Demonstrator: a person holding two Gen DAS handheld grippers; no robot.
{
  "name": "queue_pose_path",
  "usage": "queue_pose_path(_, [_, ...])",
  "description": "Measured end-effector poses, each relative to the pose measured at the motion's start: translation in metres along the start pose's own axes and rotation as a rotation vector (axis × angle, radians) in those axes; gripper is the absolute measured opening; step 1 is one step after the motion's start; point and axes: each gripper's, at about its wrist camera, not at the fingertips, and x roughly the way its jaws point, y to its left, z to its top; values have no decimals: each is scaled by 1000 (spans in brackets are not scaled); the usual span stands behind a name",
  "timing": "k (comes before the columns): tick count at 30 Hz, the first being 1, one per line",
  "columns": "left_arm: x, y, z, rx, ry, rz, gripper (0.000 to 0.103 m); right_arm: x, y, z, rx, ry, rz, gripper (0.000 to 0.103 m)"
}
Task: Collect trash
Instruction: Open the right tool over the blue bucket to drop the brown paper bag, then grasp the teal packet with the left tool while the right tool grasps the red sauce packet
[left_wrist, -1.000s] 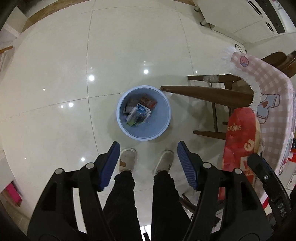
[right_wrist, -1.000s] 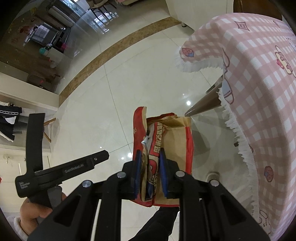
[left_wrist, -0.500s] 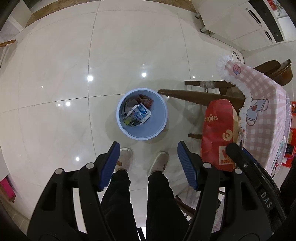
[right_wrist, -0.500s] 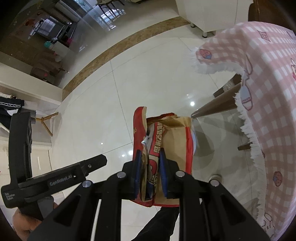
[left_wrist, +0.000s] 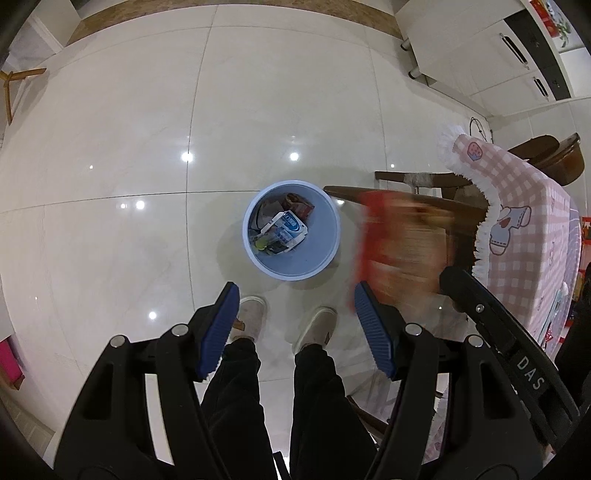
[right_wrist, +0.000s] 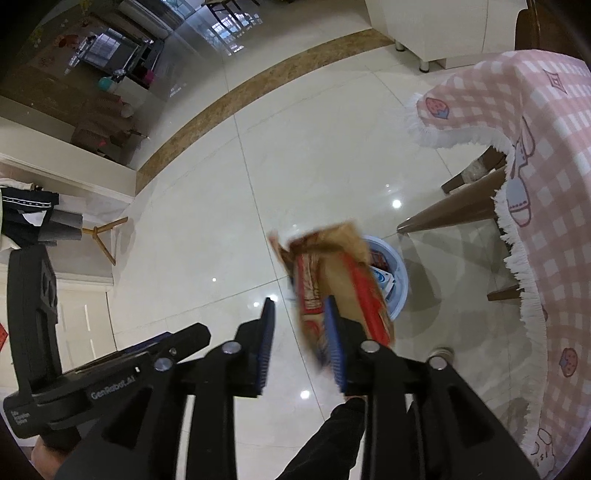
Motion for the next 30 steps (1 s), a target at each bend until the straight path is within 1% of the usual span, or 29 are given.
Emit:
queue_pose_path(4, [-1, -5, -5, -2, 1, 0, 64, -7, -7, -5, 4, -3, 5, 33])
queue_pose_path(8, [-5, -23, -12, 14, -8, -5, 64, -23, -22, -10, 21, -25, 8, 33])
queue_pose_path(12, [-18, -59, -18, 72, -40, -21, 64, -51, -41, -12, 45, -70, 14, 33])
queue_pose_path(15, [-35, -93, -24, 127, -88, -44, 64, -90, -59, -15, 61, -144, 21, 33])
queue_pose_path(18, [-56, -141, -31, 218, -160, -68, 64, -131, -83, -19, 83, -230, 17, 33])
queue_pose_path(19, [-62, -163, -34, 263, -185, -77, 64, -147, -94, -21, 98, -266, 12, 33])
queue_pose_path(20, [-65, -178, -37, 294, -196, -83, 64, -163, -108, -24, 118, -300, 4, 33])
queue_pose_path(21, [-68, -201, -41, 338, -205, -91, 64, -174, -119, -25, 134, -324, -2, 33])
queue_pose_path(22, [-69, -216, -45, 367, -209, -99, 64, -190, -135, -29, 159, -358, -14, 33])
queue_pose_path(24, [-67, -261, -56, 454, -209, -116, 64, -215, -167, -38, 210, -407, -44, 33])
queue_pose_path(27, [-54, -325, -81, 583, -182, -135, 64, -246, -220, -55, 306, -456, -85, 33])
queue_pose_path(28, [-46, -352, -92, 640, -165, -140, 64, -256, -241, -63, 341, -472, -106, 33])
queue_pose_path(30, [-35, -388, -108, 719, -149, -136, 64, -270, -274, -76, 398, -488, -143, 33])
